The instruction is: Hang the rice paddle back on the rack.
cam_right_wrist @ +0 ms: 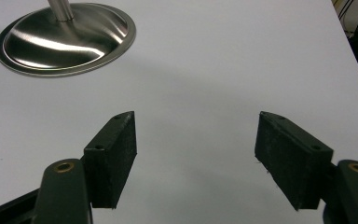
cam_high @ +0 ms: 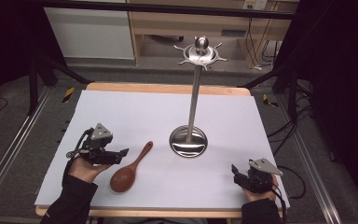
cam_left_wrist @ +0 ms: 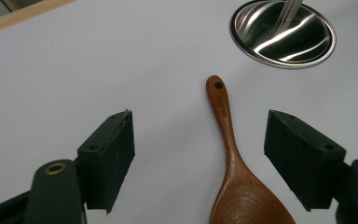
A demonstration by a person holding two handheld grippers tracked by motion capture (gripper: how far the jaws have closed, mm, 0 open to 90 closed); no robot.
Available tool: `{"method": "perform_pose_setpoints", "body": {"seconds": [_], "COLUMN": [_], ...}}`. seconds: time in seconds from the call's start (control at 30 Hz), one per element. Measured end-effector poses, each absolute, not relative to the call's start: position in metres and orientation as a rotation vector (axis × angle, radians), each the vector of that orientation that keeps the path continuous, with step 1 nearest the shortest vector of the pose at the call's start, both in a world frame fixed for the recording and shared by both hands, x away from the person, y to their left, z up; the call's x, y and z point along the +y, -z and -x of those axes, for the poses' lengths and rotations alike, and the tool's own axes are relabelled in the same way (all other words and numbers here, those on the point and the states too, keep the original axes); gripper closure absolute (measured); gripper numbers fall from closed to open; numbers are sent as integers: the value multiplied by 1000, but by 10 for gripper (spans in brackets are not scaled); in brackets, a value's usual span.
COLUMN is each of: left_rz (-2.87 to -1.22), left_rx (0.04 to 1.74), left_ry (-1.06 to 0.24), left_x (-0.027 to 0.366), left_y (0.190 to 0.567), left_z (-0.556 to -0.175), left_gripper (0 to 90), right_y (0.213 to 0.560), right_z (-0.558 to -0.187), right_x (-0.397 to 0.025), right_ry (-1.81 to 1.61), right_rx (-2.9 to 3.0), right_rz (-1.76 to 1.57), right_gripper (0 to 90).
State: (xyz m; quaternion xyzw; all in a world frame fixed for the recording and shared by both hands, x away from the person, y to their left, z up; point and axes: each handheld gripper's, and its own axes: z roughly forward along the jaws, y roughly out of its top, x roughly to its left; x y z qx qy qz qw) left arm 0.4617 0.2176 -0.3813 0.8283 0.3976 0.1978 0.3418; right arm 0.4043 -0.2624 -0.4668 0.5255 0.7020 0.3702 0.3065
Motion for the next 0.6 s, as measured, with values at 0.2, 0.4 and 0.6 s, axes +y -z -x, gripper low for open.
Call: {"method": "perform_pose_setpoints", "body": {"seconds": [0.2,0.4,0.6], "left_rz": [-2185,-2230,-2276], "left_rx": [1027,1033,1043], "left_ry": [-523,-482,-454], "left_x": [209,199,193], "left_y": [380,387,393], "left_z": [-467,-472,-477], "left_gripper": [244,243,246], "right_y": [468,468,468], "right_z": [-406,-406,-408], "right_x": [-263,-263,-263], "right_ry": [-979,-985,-986], "right_rx": [1867,1874,1880], "right_rz": [-1395,-1395,-1395], "right_gripper": [298,313,318]}}
